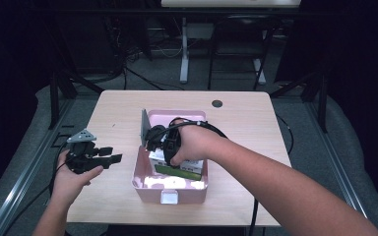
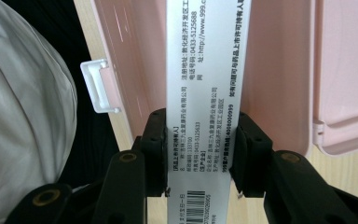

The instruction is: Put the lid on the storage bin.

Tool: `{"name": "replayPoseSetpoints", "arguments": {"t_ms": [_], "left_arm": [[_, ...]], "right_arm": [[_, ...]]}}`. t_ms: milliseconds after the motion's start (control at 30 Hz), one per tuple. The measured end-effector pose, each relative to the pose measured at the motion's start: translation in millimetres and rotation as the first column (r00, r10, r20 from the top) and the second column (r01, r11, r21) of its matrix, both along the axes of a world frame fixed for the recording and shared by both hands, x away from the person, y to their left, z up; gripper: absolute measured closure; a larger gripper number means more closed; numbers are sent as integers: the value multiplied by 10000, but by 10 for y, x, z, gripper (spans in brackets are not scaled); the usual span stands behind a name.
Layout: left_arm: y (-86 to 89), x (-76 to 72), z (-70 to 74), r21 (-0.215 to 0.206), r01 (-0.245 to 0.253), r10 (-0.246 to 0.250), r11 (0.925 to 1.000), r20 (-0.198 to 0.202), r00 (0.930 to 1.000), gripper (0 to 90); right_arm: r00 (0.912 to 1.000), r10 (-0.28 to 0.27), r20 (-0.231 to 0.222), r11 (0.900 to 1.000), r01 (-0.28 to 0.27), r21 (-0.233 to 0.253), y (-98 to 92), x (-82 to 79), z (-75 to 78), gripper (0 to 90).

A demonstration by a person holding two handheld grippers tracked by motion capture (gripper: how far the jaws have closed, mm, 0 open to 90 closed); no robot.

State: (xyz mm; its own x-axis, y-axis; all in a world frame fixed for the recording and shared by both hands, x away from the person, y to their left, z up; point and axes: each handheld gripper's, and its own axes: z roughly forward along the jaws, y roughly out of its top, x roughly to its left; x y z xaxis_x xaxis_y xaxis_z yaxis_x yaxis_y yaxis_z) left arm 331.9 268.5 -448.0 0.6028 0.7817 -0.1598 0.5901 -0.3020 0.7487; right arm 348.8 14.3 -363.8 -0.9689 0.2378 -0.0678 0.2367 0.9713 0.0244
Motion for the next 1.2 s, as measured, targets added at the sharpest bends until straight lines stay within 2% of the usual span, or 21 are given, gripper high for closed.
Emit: {"name": "replayPoseSetpoints", "arguments": {"t_ms": [67,267,367,533,1000,1200], "left_arm": [[-1,1,0,11,11,-11,10000,3,10000,480],[-8,2,-3,39,74,-74,10000,-22,10000,479],[-13,4,-9,62,79,-79,9999,4,10000,479],[-26,6,-22,34,66,-66,10000,-15,10000,479],[-96,3,-45,110,319,-318,9994,-45,9995,480],[-96,3,-44,138,332,-331,9994,-66,9994,479]], "right_arm": [[9999,-58,-99,9999,59,117,-6,1,-36,617],[9998,186,18,9997,-185,-140,10,-21,-119,617],[9999,104,-66,9999,-104,39,5,-15,-164,617],[9994,330,-55,9994,-331,-107,15,-18,-278,617],[9972,465,-591,9989,-470,-73,18,21,-613,618],[9954,851,-447,9959,-864,-280,3,25,-710,618]]}}
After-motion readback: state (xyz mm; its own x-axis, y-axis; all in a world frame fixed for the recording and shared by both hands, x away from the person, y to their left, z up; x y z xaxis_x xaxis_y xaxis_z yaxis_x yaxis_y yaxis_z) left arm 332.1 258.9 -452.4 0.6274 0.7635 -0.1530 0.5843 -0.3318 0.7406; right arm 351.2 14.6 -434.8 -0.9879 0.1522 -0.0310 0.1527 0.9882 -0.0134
